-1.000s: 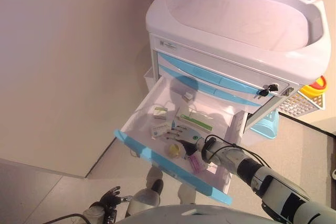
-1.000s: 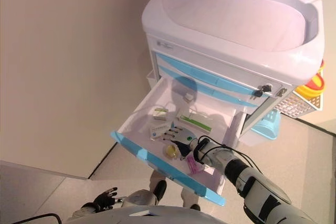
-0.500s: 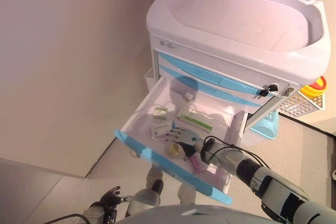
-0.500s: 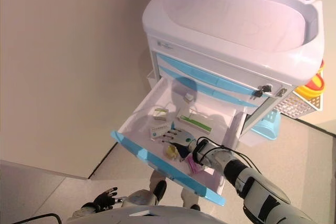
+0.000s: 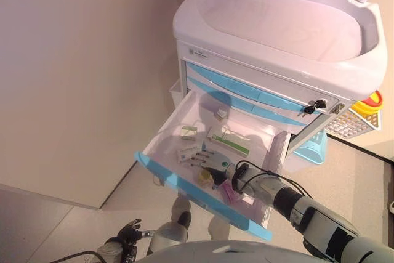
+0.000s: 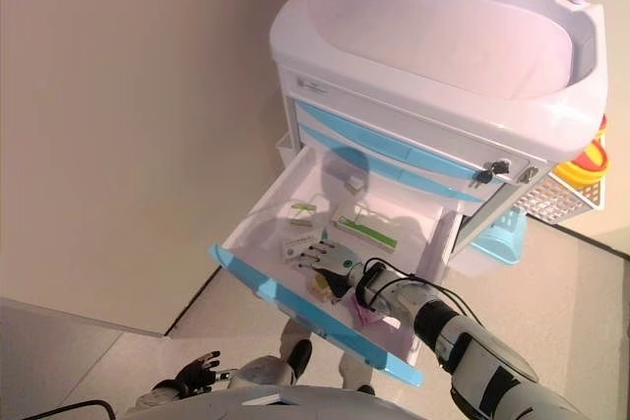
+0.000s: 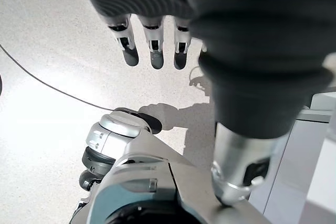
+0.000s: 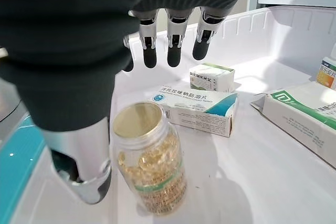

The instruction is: Open the drawer and pick up the medicine

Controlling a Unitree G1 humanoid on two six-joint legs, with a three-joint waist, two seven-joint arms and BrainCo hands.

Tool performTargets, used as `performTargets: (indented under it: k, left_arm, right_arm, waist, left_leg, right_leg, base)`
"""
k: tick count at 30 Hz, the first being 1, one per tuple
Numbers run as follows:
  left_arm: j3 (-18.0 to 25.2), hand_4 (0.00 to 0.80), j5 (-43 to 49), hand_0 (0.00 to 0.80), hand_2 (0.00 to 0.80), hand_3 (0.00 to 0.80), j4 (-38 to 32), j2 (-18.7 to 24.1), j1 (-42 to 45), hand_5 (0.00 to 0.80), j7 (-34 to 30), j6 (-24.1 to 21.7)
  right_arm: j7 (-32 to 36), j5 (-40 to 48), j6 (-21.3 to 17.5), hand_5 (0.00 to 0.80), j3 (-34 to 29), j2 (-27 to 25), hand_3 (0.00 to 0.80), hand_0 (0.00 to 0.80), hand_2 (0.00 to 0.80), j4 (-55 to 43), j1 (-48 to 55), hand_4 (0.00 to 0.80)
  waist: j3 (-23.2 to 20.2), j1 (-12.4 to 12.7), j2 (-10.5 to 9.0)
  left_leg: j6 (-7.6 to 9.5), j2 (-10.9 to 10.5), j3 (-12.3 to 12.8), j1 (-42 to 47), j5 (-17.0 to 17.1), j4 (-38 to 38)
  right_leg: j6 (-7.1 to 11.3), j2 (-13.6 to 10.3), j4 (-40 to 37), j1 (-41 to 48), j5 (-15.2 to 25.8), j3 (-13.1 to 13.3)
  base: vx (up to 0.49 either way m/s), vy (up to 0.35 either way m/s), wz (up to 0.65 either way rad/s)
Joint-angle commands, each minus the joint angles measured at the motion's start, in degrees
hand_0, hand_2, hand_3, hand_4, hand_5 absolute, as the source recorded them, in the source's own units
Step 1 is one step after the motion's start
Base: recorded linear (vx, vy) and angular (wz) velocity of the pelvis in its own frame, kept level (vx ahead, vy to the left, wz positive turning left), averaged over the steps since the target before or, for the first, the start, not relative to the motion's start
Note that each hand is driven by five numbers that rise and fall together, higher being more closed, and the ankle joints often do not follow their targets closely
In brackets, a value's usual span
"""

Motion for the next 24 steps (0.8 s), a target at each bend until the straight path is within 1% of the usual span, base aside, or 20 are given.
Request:
performTargets:
  k: [1, 8, 20, 21, 22, 23, 24]
  left_arm:
    - [-2.85, 0.000, 2.55, 0.000, 0.000, 0.000, 3.37, -1.60, -2.15, 0.000, -0.73, -1.93]
    - [-2.59, 0.000, 2.75, 0.000, 0.000, 0.000, 3.70, -1.77, -2.00, 0.000, -0.70, -2.16]
    - [-2.80, 0.000, 2.77, 0.000, 0.000, 0.000, 3.89, -2.04, -2.06, 0.000, -0.52, -2.15]
    - [-2.79, 0.000, 2.77, 0.000, 0.000, 0.000, 3.91, -2.08, -2.12, 0.000, -0.50, -2.10]
    - [-2.86, 0.000, 2.71, 0.000, 0.000, 0.000, 3.98, -2.15, -2.12, 0.000, -0.40, -2.17]
    - [-2.83, 0.000, 2.72, 0.000, 0.000, 0.000, 4.01, -2.16, -2.11, 0.000, -0.39, -2.24]
    - [-2.79, 0.000, 2.75, 0.000, 0.000, 0.000, 4.10, -2.23, -2.11, 0.000, -0.36, -2.30]
  right_arm:
    - [-2.13, -0.06, 0.33, 0.000, 1.25, 1.32, 0.000, 0.000, 0.000, -1.11, -0.13, 0.000]
    - [-2.25, -0.80, 1.83, 0.000, 0.76, 1.35, 0.000, 0.000, 0.000, -0.62, 0.42, 0.000]
    - [-2.84, -1.29, 2.04, 0.000, 0.44, 1.53, 0.000, 0.000, 0.000, -0.06, 0.60, 0.000]
    - [-2.86, -1.39, 2.00, 0.060, 0.45, 1.54, 0.060, 0.060, 0.060, -0.14, 0.61, 0.060]
    - [-3.09, -1.54, 1.89, 0.671, 0.46, 1.53, 0.671, 0.671, 0.671, -0.13, 0.63, 0.671]
    - [-3.38, -1.67, 1.88, 0.765, 0.50, 1.52, 0.765, 0.765, 0.765, -0.02, 0.74, 0.765]
    - [-3.41, -1.84, 1.85, 0.800, 0.48, 1.55, 0.800, 0.800, 0.800, 0.00, 0.80, 0.800]
  waist:
    - [-0.84, 0.85, -1.20]
    - [-0.95, 0.71, -1.27]
    - [-0.95, 0.66, -1.24]
    - [-0.93, 0.64, -1.25]
    - [-0.91, 0.62, -1.25]
    - [-0.89, 0.64, -1.26]
    - [-0.88, 0.63, -1.28]
  left_leg:
    - [2.78, -3.66, -0.33, -0.02, -4.92, 1.03]
    - [2.76, -3.63, -0.34, 0.10, -4.81, 0.90]
    - [2.77, -3.57, -0.36, 0.28, -4.82, 0.82]
    - [2.77, -3.53, -0.31, 0.26, -4.83, 0.86]
    - [2.77, -3.53, -0.30, 0.23, -4.85, 0.88]
    - [2.78, -3.54, -0.29, 0.21, -4.85, 0.89]
    - [2.75, -3.53, -0.29, 0.26, -4.88, 0.88]
  right_leg:
    - [2.80, -3.15, 6.06, -2.96, -0.08, 0.77]
    - [2.77, -3.10, 5.97, -2.89, 0.00, 0.84]
    - [2.75, -3.09, 5.93, -2.77, 0.03, 0.80]
    - [2.75, -3.12, 5.95, -2.78, 0.03, 0.77]
    - [2.75, -3.13, 5.95, -2.80, 0.03, 0.77]
    - [2.76, -3.13, 5.94, -2.79, 0.03, 0.76]
    - [2.78, -3.13, 5.92, -2.76, 0.04, 0.73]
  base:
    - [0.000, 0.000, 0.00]
    - [0.000, 0.000, 0.00]
    - [0.000, 0.000, 0.00]
    - [0.000, 0.000, 0.00]
    - [0.000, 0.000, 0.00]
    - [0.000, 0.000, 0.00]
    - [0.000, 0.000, 0.00]
